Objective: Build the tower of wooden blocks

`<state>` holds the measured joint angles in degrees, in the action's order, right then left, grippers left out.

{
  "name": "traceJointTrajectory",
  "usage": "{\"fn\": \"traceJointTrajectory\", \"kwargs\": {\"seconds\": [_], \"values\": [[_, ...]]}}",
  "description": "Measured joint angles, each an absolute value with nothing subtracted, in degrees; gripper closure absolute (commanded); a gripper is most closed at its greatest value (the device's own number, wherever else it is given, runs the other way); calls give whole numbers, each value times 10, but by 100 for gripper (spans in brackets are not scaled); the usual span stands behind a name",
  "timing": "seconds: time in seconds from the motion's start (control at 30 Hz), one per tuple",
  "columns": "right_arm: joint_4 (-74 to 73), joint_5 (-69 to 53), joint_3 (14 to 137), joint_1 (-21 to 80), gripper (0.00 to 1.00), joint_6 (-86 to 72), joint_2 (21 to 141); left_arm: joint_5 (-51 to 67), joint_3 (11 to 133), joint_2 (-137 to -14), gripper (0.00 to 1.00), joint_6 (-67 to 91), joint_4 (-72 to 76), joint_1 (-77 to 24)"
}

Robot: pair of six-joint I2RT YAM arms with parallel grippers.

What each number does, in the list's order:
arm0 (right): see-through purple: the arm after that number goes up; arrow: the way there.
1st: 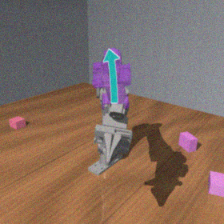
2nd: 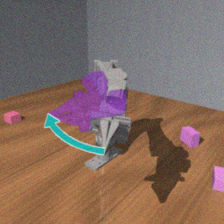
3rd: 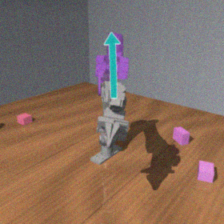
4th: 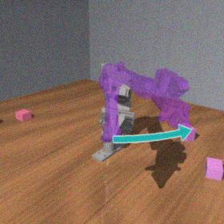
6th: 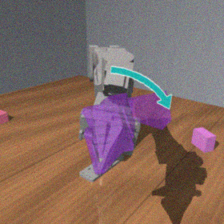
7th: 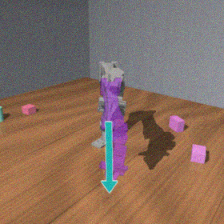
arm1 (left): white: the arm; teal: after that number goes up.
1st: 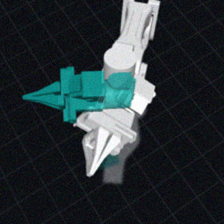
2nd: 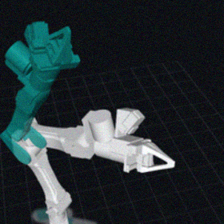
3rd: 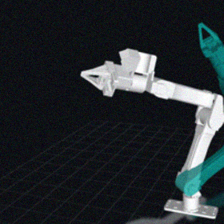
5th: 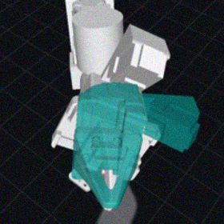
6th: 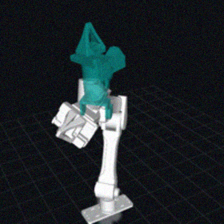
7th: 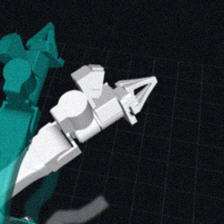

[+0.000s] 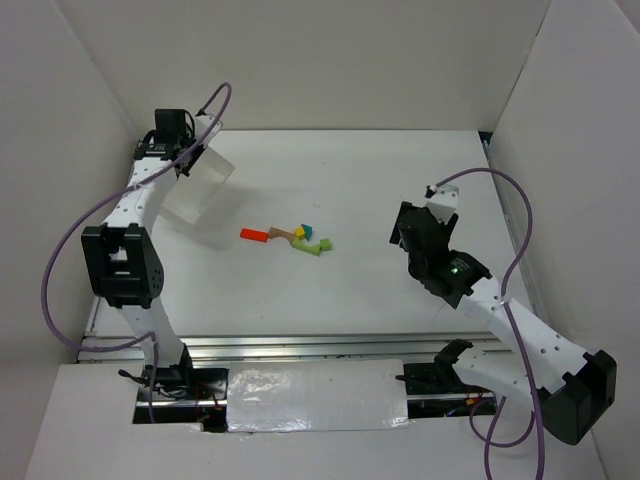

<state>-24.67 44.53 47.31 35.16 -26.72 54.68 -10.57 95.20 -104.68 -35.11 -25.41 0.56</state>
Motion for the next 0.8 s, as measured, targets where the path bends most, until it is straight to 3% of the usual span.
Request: {"fn": "traceJointTrajectory", "kwargs": {"seconds": [0.1, 0.23, 0.47, 0.57, 0.67, 0.73, 0.8], "values": [[-230, 424, 475, 347, 19, -252, 546, -57, 974, -1101, 100, -337, -266, 37], [-209, 378, 475, 341, 0, -230, 546, 0, 987, -1155, 100, -315, -286, 78], [-164, 286, 475, 337, 0, -208, 556, 52, 1062, -1211, 98, -293, -300, 123], [-156, 262, 475, 337, 0, -202, 568, 59, 1086, -1230, 66, -284, -298, 131], [-153, 247, 475, 335, 0, -200, 581, 60, 1091, -1244, 46, -274, -295, 135], [-151, 240, 475, 334, 0, -200, 592, 62, 1093, -1248, 42, -267, -296, 139], [-151, 235, 477, 333, 0, -201, 604, 61, 1094, -1251, 18, -263, -296, 142]]}}
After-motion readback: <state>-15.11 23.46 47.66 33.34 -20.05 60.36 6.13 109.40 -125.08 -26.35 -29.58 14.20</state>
